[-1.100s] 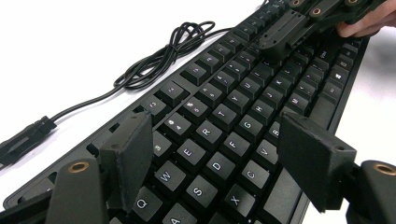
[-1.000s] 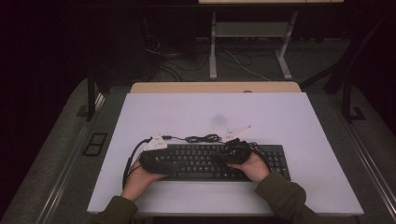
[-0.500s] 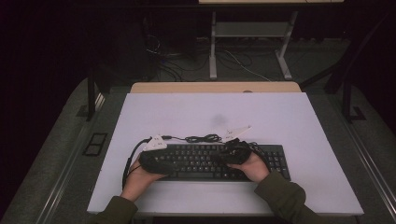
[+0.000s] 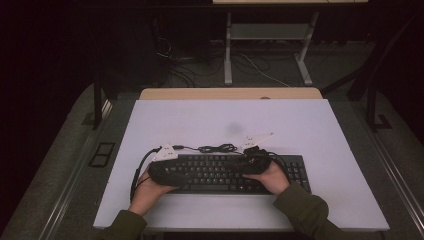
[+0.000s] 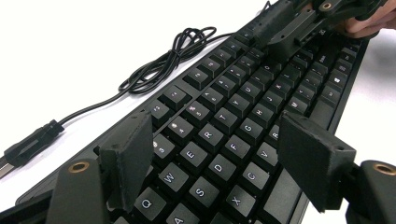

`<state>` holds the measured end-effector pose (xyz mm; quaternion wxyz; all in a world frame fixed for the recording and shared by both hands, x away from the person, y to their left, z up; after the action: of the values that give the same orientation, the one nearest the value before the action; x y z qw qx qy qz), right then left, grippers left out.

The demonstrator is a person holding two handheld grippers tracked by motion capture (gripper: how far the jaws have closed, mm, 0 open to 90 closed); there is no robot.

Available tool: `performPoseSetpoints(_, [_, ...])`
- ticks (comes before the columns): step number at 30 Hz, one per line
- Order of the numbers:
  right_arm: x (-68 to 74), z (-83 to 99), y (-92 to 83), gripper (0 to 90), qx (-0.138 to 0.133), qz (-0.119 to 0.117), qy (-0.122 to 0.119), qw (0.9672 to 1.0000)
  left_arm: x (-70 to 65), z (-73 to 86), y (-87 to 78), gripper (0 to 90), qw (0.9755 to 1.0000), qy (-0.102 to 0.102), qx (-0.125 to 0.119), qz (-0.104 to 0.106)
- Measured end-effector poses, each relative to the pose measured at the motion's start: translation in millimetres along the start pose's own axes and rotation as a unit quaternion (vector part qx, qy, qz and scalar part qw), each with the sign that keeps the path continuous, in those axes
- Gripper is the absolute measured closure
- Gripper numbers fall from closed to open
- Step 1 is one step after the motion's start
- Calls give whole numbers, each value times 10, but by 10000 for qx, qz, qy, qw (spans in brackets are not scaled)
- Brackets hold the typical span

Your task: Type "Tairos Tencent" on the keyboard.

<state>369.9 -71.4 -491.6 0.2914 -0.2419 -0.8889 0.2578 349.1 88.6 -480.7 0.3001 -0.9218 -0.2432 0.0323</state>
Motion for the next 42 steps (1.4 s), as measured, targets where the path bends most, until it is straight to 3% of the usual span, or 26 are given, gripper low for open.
performPoseSetpoints(8, [-25,-30,-13,429,-159,-5,38,9999,-14,4,-87,271,10000,-14,-39,-27])
performPoseSetpoints(14, [-20,-41,-11,331,-224,-20,39,9997,-10,57,-178,278,9999,-56,-54,-69])
performPoseSetpoints(22, [-28,-42,1,308,-237,14,45,9997,20,149,-221,389,9999,-102,-15,-79])
performPoseSetpoints(28, [-19,-41,11,307,-238,-5,36,9997,46,155,-221,580,9999,-130,-54,-84])
performPoseSetpoints(36, [-21,-38,16,306,-247,3,33,9997,20,151,-157,836,9998,-116,-27,126])
performPoseSetpoints(42, [-23,-31,15,305,-237,9,62,9997,23,172,-116,890,9998,-95,68,154])
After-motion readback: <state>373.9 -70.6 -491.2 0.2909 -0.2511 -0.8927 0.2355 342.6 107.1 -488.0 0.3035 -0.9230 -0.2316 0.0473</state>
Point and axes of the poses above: each handheld gripper's, and its own axes: y roughly forward along the jaws, z roughly out of its underside, x roughly to its left, the point moved 10 cm from there along y, roughly forward along the jaws, and after that the axes turned 14 degrees about y, right-handed, at the moved point
